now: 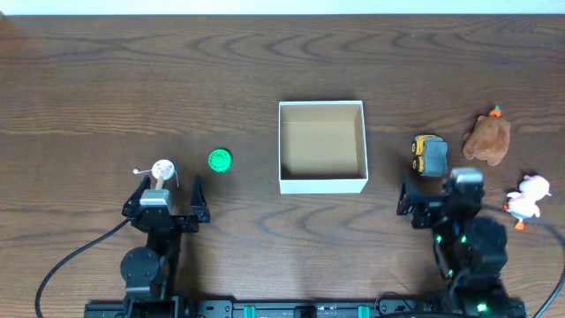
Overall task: Pack container
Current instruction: 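Reach the right gripper to the yellow toy truck and grasp it, then carry the truck into the white box and release it, then move the right gripper to the brown plush bear and grasp it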
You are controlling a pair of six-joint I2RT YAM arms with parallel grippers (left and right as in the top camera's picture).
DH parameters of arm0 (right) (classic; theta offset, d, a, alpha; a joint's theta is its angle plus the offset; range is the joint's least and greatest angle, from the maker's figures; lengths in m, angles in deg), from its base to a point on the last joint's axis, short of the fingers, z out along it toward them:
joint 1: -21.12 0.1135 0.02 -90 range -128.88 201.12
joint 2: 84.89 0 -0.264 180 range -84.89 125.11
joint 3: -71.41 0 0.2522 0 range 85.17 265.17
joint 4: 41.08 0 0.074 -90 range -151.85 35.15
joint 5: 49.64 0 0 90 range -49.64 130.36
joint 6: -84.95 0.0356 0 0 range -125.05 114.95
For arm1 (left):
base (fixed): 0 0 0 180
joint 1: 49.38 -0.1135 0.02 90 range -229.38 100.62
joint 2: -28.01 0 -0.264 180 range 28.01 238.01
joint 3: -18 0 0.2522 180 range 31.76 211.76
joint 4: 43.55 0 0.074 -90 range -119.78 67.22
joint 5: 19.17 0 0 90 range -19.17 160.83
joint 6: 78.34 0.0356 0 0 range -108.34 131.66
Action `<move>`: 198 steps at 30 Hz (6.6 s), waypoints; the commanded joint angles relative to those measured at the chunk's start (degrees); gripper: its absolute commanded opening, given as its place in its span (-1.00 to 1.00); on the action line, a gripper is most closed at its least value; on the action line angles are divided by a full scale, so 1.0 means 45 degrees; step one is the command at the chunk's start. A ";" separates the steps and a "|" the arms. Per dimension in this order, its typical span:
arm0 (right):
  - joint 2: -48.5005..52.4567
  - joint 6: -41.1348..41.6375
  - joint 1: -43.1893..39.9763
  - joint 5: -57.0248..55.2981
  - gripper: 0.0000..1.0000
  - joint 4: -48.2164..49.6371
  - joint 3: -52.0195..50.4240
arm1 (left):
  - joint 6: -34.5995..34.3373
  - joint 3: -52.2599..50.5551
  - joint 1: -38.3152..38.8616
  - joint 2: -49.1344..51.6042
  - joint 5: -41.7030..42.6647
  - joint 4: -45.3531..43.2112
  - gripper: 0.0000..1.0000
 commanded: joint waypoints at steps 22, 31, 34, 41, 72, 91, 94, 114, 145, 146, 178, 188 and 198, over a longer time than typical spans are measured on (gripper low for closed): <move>1.3255 -0.1039 -0.0277 -0.2628 0.98 -0.7660 1.1608 | -0.1190 1.1997 -0.0034 1.2624 0.0277 1.0156 0.96; 1.4207 -0.1229 -0.2409 -0.1171 0.99 -0.7713 1.1608 | -0.1195 1.2536 -0.0029 1.4090 0.0282 1.0856 0.96; 1.4863 -0.1277 -0.2458 -0.1190 0.99 -0.7635 1.1608 | -0.1195 1.2536 -0.0029 1.4081 0.0282 1.0851 0.96; 1.6806 -0.1273 -0.2210 -0.1166 0.98 -0.7266 1.1608 | -0.1195 1.2536 -0.0029 1.4081 0.0282 1.0856 0.96; 1.8117 -0.1166 -0.1860 -0.0797 -0.27 -0.6936 1.1608 | -0.1195 1.2536 -0.0029 1.4081 0.0277 1.0856 0.96; 1.4518 -0.0913 0.2540 -0.0816 -0.97 -0.6314 1.4294 | -0.1195 1.2531 -0.0029 1.4086 0.0277 1.0856 0.96; 1.4630 0.0525 0.3905 -0.0981 -0.97 -0.5935 1.4270 | -0.1195 1.2531 -0.0029 1.4086 0.0277 1.0856 0.96; 1.7991 0.3789 0.5508 -0.2720 0.30 -0.6664 1.4105 | -0.1190 1.2531 -0.0029 1.4086 0.0277 1.0953 0.96; 1.6461 0.2924 -0.3011 -0.3769 0.98 -0.9078 1.3998 | -0.1190 1.2526 -0.0029 1.4086 0.0272 1.1001 0.96; 1.6461 0.2924 -0.3050 -0.3764 0.98 -0.8840 1.3877 | -0.1190 1.2526 -0.0029 1.4086 0.0272 1.0996 0.96; 1.7544 0.1923 -0.5833 -0.3075 0.98 -0.7354 1.3653 | -0.1190 1.2517 -0.0029 1.4086 0.0272 1.0996 0.96; 1.9919 0.0719 -0.5887 -0.1846 0.98 -0.6314 1.3653 | -0.1195 1.2517 -0.0029 1.4086 0.0272 1.0996 0.96; 2.0176 0.0583 -0.5790 -0.1617 -0.02 -0.6581 1.3658 | -0.1195 1.2517 -0.0029 1.4086 0.0272 1.0992 0.96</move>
